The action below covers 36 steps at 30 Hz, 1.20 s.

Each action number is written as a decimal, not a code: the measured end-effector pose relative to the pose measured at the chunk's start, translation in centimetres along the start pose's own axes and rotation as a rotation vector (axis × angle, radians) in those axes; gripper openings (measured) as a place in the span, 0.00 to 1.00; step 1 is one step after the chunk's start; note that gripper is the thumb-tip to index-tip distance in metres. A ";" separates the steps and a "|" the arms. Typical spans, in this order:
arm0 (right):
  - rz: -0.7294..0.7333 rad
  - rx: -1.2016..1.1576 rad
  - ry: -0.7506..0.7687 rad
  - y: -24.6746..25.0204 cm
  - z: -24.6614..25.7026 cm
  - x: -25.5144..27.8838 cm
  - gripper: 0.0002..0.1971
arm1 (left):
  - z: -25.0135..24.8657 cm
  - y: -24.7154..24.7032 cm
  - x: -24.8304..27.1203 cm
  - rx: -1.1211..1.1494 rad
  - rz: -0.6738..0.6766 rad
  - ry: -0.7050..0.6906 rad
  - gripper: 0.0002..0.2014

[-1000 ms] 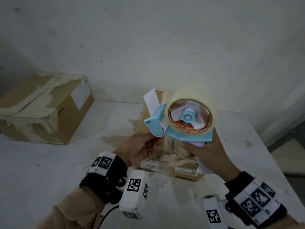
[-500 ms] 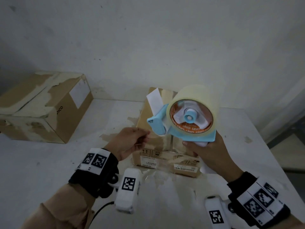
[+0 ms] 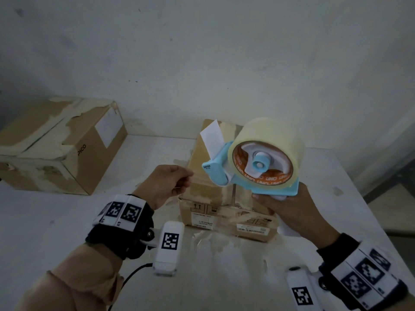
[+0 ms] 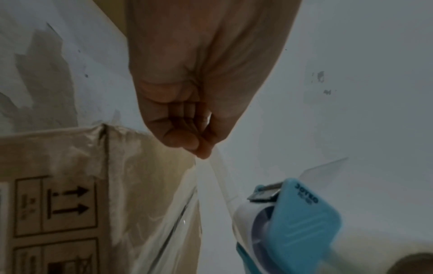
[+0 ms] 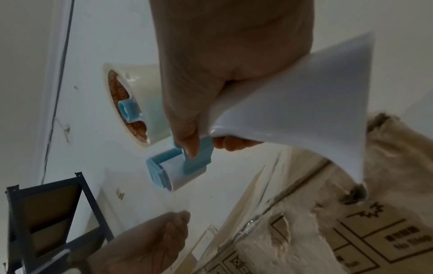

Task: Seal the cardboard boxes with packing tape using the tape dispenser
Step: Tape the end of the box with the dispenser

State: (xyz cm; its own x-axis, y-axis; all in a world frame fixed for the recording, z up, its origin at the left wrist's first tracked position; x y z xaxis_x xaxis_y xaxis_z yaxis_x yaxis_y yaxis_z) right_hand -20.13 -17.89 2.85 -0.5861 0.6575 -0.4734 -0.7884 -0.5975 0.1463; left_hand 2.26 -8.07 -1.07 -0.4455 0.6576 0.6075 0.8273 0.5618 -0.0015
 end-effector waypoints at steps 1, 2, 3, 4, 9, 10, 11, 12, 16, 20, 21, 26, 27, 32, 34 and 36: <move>0.002 -0.005 -0.008 -0.1 0.1 0.0 0.13 | -0.1 0.0 0.0 -0.010 -0.007 -0.012 0.07; -0.001 -0.016 -0.014 -0.2 0.1 -0.1 0.11 | -0.2 -0.1 0.1 -0.018 -0.010 -0.026 0.07; 0.001 -0.027 -0.020 -0.2 0.2 -0.2 0.10 | -0.5 -0.2 0.2 -0.025 -0.009 -0.041 0.07; 0.005 -0.027 -0.024 -0.2 0.4 -0.3 0.09 | -0.8 -0.2 0.3 -0.031 -0.009 -0.056 0.07; 0.005 -0.049 -0.051 -0.3 0.7 -0.7 0.10 | -2.3 -0.1 0.4 -0.102 -0.022 -0.104 0.08; 0.007 -0.061 -0.042 -0.4 0.9 -0.8 0.10 | -2.5 -0.1 0.3 -0.116 -0.029 -0.107 0.08; 0.016 -0.067 -0.029 -0.5 1.1 -0.9 0.09 | -2.6 -0.1 0.1 -0.130 -0.038 -0.109 0.08; 0.025 -0.067 -0.019 -0.7 1.3 -0.9 0.08 | -2.7 -0.1 0.0 -0.143 -0.049 -0.110 0.09; 0.012 -0.047 -0.002 -0.6 1.2 -0.9 0.10 | -2.2 0.0 -0.3 -0.150 -0.060 -0.092 0.08; 0.001 -0.052 -0.005 0.0 0.7 -0.5 0.16 | -1.1 -0.6 0.0 -0.080 0.028 -0.026 0.08; 0.016 -0.059 -0.012 0.0 0.6 -0.3 0.18 | -0.8 -0.7 0.0 -0.075 0.040 -0.016 0.09; 0.058 -0.068 -0.018 -0.3 0.4 0.0 0.21 | -0.1 -0.9 -0.4 -0.155 0.003 -0.027 0.09; 0.058 -0.066 -0.008 -0.4 0.5 0.0 0.19 | 0.0 -1.0 -0.6 -0.164 -0.003 -0.022 0.09; 0.079 -0.137 0.026 -1.1 1.0 -0.2 0.13 | -0.1 -1.3 -1.1 -0.220 -0.019 -0.016 0.12; 0.101 -0.212 0.027 -1.8 1.6 0.0 0.08 | -0.5 -0.8 -1.1 -0.263 -0.054 -0.037 0.14; 0.095 -0.197 0.041 -1.9 2.1 0.0 0.05 | -1.0 -0.2 -1.0 -0.257 -0.062 -0.065 0.13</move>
State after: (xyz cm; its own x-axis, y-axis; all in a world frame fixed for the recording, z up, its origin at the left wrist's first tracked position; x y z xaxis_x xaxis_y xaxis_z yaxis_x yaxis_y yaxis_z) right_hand -19.06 -15.79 4.34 -0.6445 0.5777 -0.5008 -0.6762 -0.7365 0.0207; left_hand 2.89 -9.33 -0.93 -0.5121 0.6615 0.5479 0.8538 0.4613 0.2411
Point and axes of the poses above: each hand's wrist, its own x-axis away from the middle knuckle, its own y-axis out of the back of the hand, z = x × y, the point moved 8 cm from there along -x, towards the middle knuckle, and after that the axes turned 14 degrees about y, right-handed, at the moved point
